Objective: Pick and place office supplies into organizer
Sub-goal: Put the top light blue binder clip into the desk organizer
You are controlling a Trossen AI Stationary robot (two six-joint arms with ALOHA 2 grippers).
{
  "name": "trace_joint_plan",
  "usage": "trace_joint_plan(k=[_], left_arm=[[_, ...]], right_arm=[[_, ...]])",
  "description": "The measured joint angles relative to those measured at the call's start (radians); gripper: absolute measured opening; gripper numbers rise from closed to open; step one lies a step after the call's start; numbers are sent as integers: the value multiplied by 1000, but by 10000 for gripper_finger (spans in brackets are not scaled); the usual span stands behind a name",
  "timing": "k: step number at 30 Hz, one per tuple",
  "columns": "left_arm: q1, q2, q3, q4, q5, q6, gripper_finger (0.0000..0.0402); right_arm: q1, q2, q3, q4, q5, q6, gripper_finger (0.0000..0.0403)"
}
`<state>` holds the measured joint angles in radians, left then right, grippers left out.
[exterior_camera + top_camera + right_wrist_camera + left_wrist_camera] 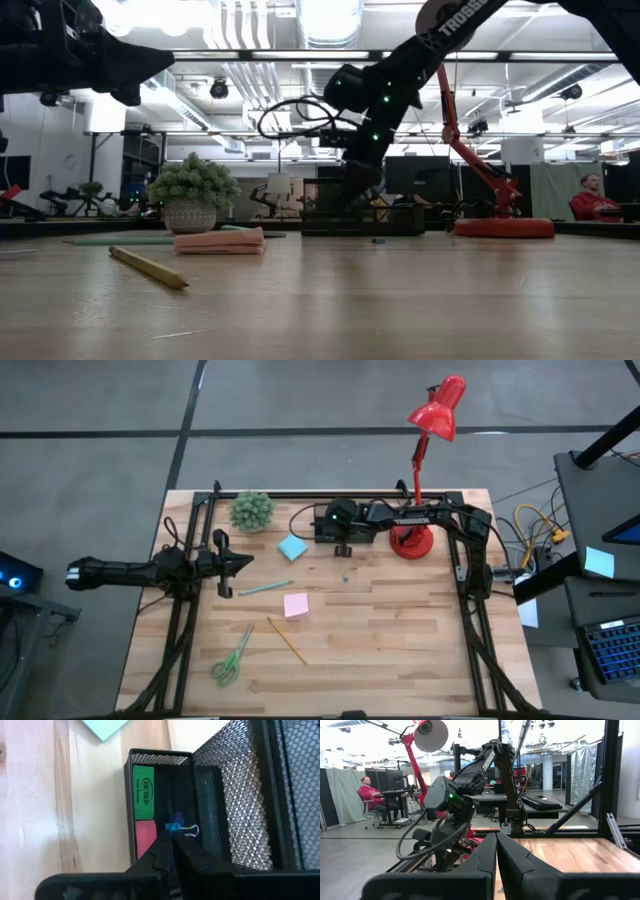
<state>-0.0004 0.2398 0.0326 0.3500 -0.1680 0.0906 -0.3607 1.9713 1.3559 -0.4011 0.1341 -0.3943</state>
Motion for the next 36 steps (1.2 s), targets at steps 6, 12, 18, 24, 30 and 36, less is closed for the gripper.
trace_joint_plan(k=[6,12,18,24,30,36], left_arm=[[0,0,0,0,0,0,0],[0,0,0,0,0,0,0],[0,0,0,0,0,0,0],[0,0,0,0,0,0,0],[0,0,0,0,0,0,0],[0,0,0,0,0,0,0]], right_arm=[[-5,0,46,-95,-1,-6,8],[-9,-1,40,-98,-2,-11,8],[-9,-1,32,-110,-3,-10,8],[-9,-1,31,-138,-3,-7,8],[-9,-1,31,-141,-3,-7,8],[-9,0,31,-143,-3,-7,8]])
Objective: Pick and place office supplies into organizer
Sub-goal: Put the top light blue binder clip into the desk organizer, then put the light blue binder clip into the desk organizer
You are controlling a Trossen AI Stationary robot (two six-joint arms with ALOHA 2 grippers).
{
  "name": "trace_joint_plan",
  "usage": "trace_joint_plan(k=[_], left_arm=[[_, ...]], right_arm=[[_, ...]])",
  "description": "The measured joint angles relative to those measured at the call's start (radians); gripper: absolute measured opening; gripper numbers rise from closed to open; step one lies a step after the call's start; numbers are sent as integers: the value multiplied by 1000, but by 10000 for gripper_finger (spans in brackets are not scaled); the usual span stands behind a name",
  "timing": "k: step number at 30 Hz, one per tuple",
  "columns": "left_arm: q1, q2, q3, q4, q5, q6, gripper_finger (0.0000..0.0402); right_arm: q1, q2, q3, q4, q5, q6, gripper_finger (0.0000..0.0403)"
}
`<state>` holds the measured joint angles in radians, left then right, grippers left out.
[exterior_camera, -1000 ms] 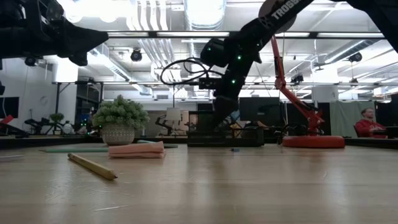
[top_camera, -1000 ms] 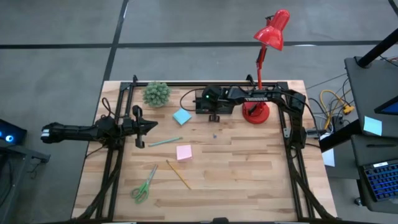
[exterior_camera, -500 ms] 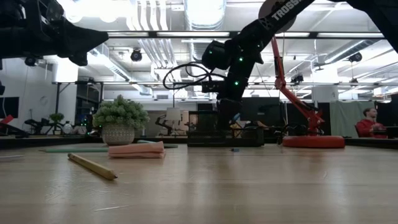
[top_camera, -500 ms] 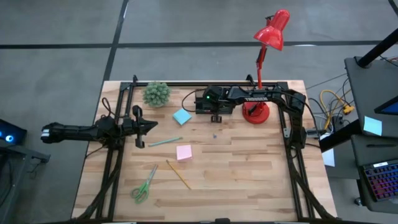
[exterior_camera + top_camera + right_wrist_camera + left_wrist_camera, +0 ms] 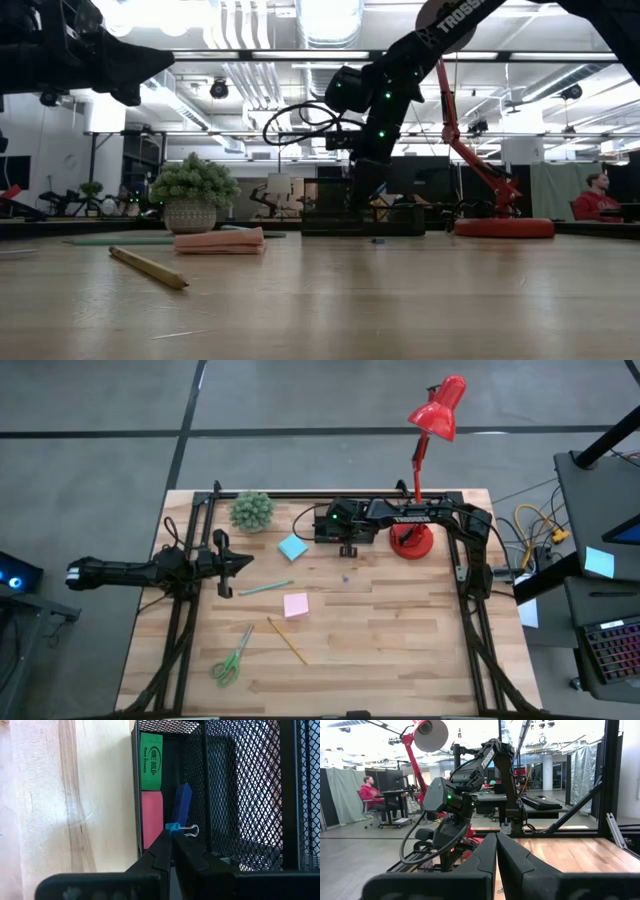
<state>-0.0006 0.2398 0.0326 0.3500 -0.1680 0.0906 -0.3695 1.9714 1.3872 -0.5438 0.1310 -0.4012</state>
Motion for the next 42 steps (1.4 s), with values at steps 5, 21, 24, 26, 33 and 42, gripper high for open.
trace_joint_plan(k=[5,21,24,26,33,42], left_arm=[[0,0,0,0,0,0,0],[0,0,0,0,0,0,0],[0,0,0,0,0,0,0],[0,0,0,0,0,0,0],[0,0,0,0,0,0,0],[0,0,0,0,0,0,0]], right_arm=[[0,0,0,0,0,0,8],[0,1,0,-2,0,16,9],[1,1,0,-2,0,16,13],[0,1,0,-2,1,16,19],[0,1,0,-2,1,27,44],[0,1,-1,-2,1,35,53]])
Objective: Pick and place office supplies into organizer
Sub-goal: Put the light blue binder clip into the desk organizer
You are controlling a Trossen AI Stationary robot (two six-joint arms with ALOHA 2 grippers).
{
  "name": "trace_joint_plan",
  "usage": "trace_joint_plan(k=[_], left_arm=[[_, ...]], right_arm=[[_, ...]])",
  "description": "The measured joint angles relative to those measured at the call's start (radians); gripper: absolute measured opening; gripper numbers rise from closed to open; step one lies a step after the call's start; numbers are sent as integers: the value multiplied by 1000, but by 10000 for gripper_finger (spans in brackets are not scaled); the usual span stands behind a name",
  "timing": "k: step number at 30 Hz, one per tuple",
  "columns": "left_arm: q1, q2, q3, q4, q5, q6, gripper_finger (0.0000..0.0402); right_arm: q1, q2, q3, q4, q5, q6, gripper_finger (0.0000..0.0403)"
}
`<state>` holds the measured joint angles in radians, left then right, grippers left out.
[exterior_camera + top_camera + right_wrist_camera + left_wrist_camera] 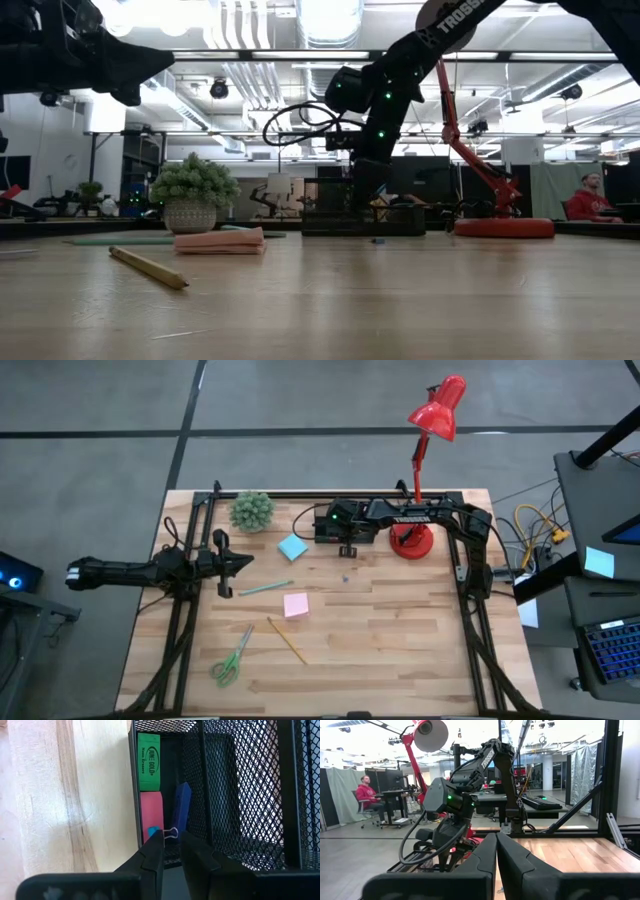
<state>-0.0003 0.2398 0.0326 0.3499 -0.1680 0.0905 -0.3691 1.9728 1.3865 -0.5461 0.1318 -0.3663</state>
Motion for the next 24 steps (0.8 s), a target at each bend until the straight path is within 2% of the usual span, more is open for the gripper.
trace_joint_plan(k=[15,24], left_arm=[[0,0,0,0,0,0,0],[0,0,0,0,0,0,0]], right_arm=[[0,0,1,3,0,12,52],[9,-1,46,3,0,33,61]])
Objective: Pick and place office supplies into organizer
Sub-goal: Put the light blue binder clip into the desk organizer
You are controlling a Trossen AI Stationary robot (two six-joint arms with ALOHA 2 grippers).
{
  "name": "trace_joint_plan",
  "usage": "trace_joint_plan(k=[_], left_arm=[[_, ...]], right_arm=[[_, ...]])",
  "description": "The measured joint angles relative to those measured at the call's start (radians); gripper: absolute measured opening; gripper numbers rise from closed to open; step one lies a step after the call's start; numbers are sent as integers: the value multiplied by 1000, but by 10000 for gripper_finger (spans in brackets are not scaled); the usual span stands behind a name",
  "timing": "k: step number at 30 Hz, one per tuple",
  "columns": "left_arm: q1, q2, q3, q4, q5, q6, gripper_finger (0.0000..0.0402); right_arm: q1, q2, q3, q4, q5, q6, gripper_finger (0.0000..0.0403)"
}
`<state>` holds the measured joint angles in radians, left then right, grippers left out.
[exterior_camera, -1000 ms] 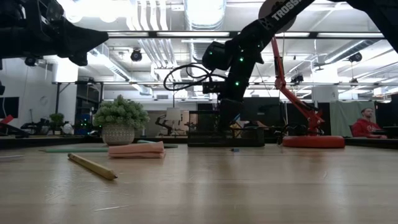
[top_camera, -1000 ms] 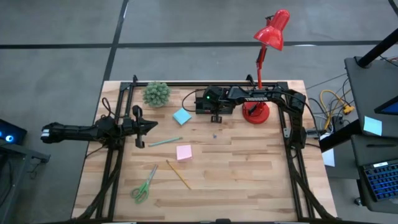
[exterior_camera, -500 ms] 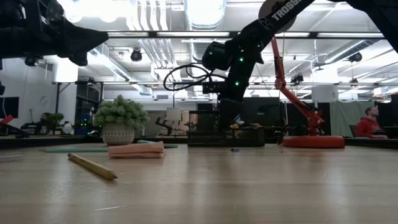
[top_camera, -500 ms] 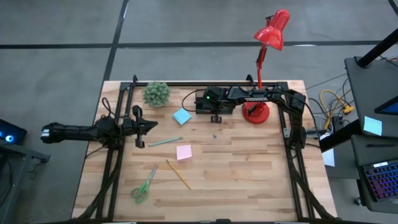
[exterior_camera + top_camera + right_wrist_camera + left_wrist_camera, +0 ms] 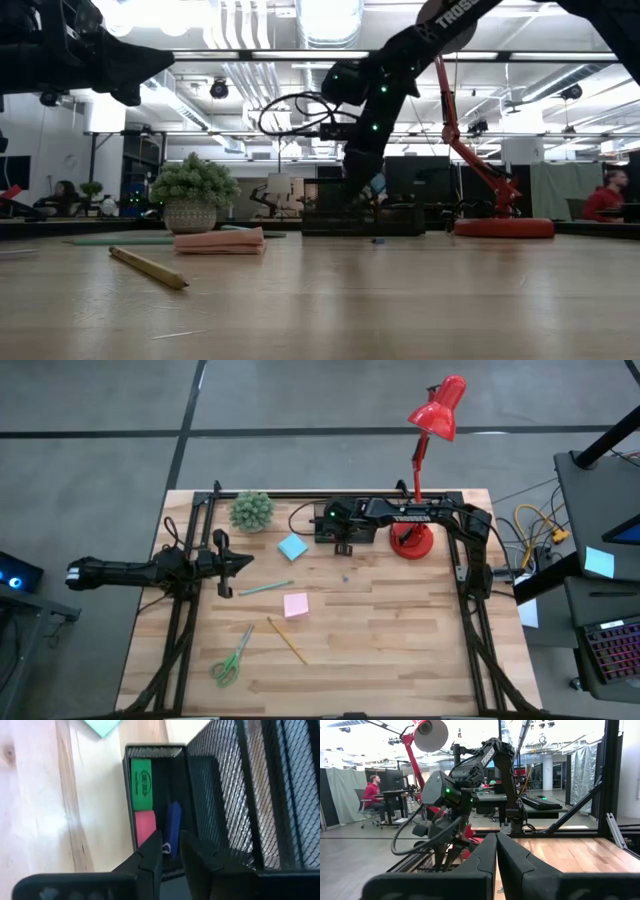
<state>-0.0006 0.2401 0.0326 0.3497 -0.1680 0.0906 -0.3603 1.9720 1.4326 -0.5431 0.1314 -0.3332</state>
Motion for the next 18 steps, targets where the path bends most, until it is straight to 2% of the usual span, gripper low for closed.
trace_joint_plan(k=[8,18], left_arm=[[0,0,0,0,0,0,0],[0,0,0,0,0,0,0]], right_arm=[[36,0,32,-15,0,13,87],[111,-1,52,-142,0,46,107]])
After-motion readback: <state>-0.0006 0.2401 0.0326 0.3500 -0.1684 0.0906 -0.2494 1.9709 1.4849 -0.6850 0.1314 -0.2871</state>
